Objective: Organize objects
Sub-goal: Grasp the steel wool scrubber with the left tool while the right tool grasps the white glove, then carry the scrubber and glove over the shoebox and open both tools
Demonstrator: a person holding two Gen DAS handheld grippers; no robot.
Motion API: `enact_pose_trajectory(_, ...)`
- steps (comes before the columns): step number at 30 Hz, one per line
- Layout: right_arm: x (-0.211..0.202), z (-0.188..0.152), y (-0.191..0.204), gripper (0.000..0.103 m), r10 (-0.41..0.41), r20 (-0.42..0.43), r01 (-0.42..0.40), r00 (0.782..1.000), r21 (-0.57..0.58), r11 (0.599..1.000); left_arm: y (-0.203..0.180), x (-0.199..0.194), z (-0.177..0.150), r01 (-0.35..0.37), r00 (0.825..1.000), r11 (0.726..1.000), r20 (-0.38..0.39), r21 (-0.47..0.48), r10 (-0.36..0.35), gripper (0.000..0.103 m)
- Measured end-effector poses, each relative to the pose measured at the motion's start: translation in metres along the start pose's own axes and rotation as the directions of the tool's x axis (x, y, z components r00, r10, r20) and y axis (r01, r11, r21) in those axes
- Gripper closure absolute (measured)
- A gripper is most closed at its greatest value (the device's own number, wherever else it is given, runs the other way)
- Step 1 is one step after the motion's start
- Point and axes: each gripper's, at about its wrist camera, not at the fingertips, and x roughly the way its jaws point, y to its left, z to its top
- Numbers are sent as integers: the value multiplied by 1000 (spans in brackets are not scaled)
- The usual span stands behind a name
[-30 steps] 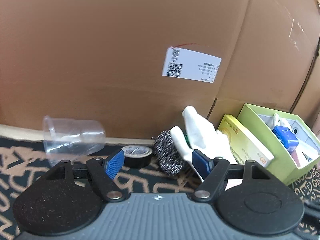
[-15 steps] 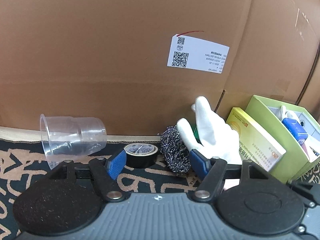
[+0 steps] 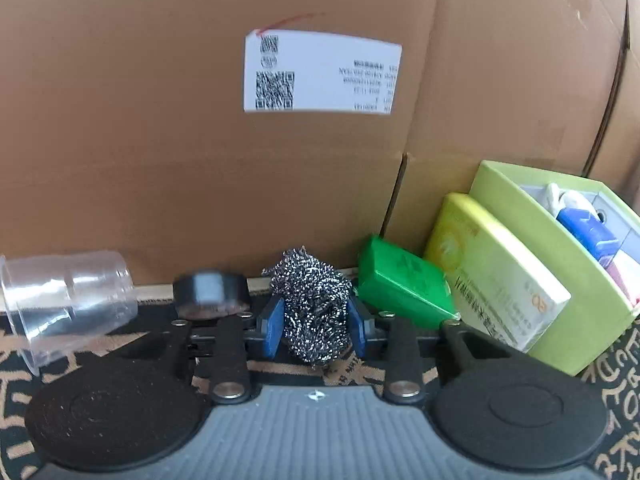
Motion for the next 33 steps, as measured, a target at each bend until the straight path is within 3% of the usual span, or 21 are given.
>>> enact_pose_trajectory(2, -3, 4, 1, 60, -28, 29, 28, 999, 1, 1000, 0, -7, -3, 0, 1000, 1000, -1, -8, 0, 78)
enact_pose_trajectory(4, -1, 9, 0, 52, -39, 49, 39, 998, -3, 999, 3, -23, -6, 36, 999, 999, -11, -16, -36, 80)
enact_pose_trajectory(9, 11, 12, 0, 42, -23, 58, 26, 998, -46, 999, 8, -76, -37, 123, 990, 992, -76, 24, -121, 79)
enact_pose_trajectory(10, 15, 12, -1, 38, -23, 55, 26, 998, -54, 998, 11, -86, -44, 115, 991, 993, -76, 31, -112, 77)
enact_pose_trajectory(12, 24, 14, -5, 37, -30, 37, 32, 999, -55, 998, 11, -100, -55, 70, 996, 997, -57, 31, -68, 62)
enact_pose_trajectory(14, 33, 15, -7, 35, -19, 27, 20, 999, -53, 998, 8, -99, -54, 39, 999, 999, -36, 27, -38, 39)
enact_pose_trajectory(19, 51, 16, -8, 35, -13, -9, 12, 1000, -74, 997, 2, -82, -48, 6, 999, 999, -45, 38, -4, 38)
enact_pose_trajectory(21, 49, 12, -7, 45, 7, -15, -8, 1000, -75, 997, 4, -75, -47, -5, 999, 1000, -53, 30, 7, 41)
enact_pose_trajectory(22, 47, 10, -6, 53, 5, -11, -6, 1000, -83, 997, 6, -73, -48, -2, 998, 1000, -67, 15, 3, 59)
enact_pose_trajectory(23, 44, 7, -4, 58, 6, -11, -7, 1000, -102, 995, 9, -70, -49, 3, 996, 1000, -89, -11, -4, 60)
enact_pose_trajectory(24, 41, 6, -2, 68, 10, -10, -11, 1000, -119, 993, 11, -70, -51, 7, 996, 999, -89, -36, -10, 61)
enact_pose_trajectory(25, 38, 4, -1, 85, 18, -10, -19, 1000, -123, 992, 12, -73, -52, 4, 997, 999, -81, -44, -8, 62)
enact_pose_trajectory(26, 35, 3, 0, 94, 27, -11, -28, 1000, -122, 992, 10, -76, -53, 1, 997, 999, -81, -42, -4, 63)
enact_pose_trajectory(33, -14, 1, -16, 95, 58, 85, -54, 995, -40, 998, -21, -117, -42, 68, 996, 997, -51, -40, -70, 64)
